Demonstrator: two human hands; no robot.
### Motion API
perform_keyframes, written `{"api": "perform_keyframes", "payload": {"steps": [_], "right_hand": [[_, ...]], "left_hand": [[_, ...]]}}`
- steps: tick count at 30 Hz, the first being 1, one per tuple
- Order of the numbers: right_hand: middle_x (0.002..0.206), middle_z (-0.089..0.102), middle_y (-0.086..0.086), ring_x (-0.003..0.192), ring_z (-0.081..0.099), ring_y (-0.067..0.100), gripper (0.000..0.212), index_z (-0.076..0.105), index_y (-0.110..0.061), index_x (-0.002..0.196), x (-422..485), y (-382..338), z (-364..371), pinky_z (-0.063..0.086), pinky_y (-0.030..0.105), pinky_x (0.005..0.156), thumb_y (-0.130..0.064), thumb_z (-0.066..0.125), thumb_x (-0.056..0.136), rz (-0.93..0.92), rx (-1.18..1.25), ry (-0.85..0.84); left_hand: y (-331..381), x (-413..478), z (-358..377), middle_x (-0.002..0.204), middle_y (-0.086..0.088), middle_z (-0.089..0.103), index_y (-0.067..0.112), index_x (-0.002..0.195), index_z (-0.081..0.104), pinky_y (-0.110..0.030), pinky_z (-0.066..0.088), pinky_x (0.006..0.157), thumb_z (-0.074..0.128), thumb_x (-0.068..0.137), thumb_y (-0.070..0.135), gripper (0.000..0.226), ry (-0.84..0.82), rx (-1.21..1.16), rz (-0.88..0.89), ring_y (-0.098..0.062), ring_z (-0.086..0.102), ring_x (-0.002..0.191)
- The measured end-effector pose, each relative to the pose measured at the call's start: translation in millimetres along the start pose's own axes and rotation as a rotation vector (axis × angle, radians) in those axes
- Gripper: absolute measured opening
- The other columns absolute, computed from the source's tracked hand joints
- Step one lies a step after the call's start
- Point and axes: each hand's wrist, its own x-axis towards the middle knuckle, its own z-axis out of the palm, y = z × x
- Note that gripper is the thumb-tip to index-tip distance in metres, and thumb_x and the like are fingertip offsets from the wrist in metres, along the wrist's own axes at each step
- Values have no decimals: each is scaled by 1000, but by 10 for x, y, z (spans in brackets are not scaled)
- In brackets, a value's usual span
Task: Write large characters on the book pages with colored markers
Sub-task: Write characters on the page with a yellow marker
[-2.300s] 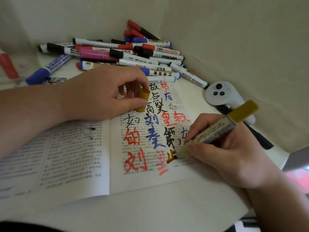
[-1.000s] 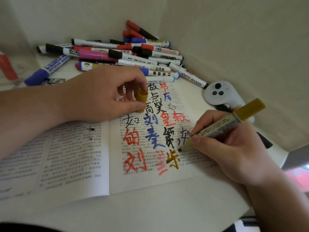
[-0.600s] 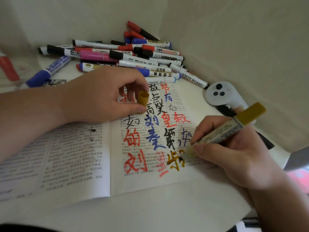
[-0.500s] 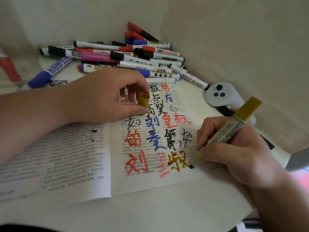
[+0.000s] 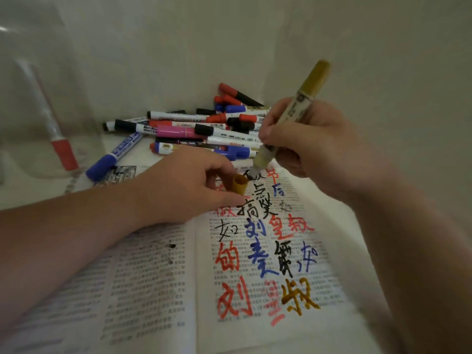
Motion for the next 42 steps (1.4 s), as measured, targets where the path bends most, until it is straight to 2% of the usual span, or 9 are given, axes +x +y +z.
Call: {"api": "perform_keyframes", "payload": {"steps": [5,9,17,25,28,31,36,39,42], "right_hand": [[61,54,-7,58,49,11,25,61,-13,75,27,203,80,40,37,61,-35,67,85,-13,-182,32],[64,59,3,59,54,15,24,63,-12,83,-10,155,89,46,41,57,-34,71,90,-30,-309,32],[103,76,-1,97,73,21,31,71,-26,109,-36,222,159,60,50,87,-48,70,87,53,-470,-113],[93,75,0,88,71,20,26,70,-24,104,-111,322,224,59,48,78,-46,68,92,4,-501,-34],[85,72,-3,78,67,13,31,72,-25,98,-195,369,250,56,43,72,-53,59,94,23,-524,-32],[85,68,3,77,63,15,41,64,-18,99,-179,352,212,53,45,74,-54,45,99,32,-525,-23],[56,62,-7,45,51,4,29,48,-36,106,-212,271,92,45,32,49,-61,50,92,171,-446,-75],[56,57,-8,47,46,7,24,53,-38,107,-236,270,71,40,27,49,-41,70,90,172,-365,-90],[59,58,-5,50,48,12,15,69,-25,88,-189,290,8,39,28,48,-24,81,81,107,-122,90]], "left_hand": [[7,2,-6,78,21,62,45,94,69,-14,37,57,74,71,62,29,-38,36,14,4,55,79],[13,-2,5,80,29,62,44,92,69,-7,38,60,75,74,60,24,-62,17,49,11,55,80],[-24,-6,32,83,15,68,38,97,74,-35,54,69,60,66,74,49,-35,-20,96,-6,63,78],[-6,-17,21,82,19,67,44,86,68,-15,45,64,73,75,55,16,3,-25,102,0,62,79],[-15,-19,20,96,27,63,41,103,61,-14,48,66,78,76,49,32,11,-80,83,2,62,85],[-51,-32,-1,112,17,59,39,117,43,-34,57,70,76,81,40,49,124,-261,98,-14,65,91],[20,-58,-41,156,9,25,31,155,14,-42,40,113,77,80,21,99,428,16,264,-10,35,142],[46,-47,-52,159,5,30,27,155,28,-36,24,121,67,91,30,75,327,286,345,-8,26,147],[26,-34,-34,140,15,53,31,147,44,-30,41,108,50,101,36,47,79,165,308,1,45,129]]}}
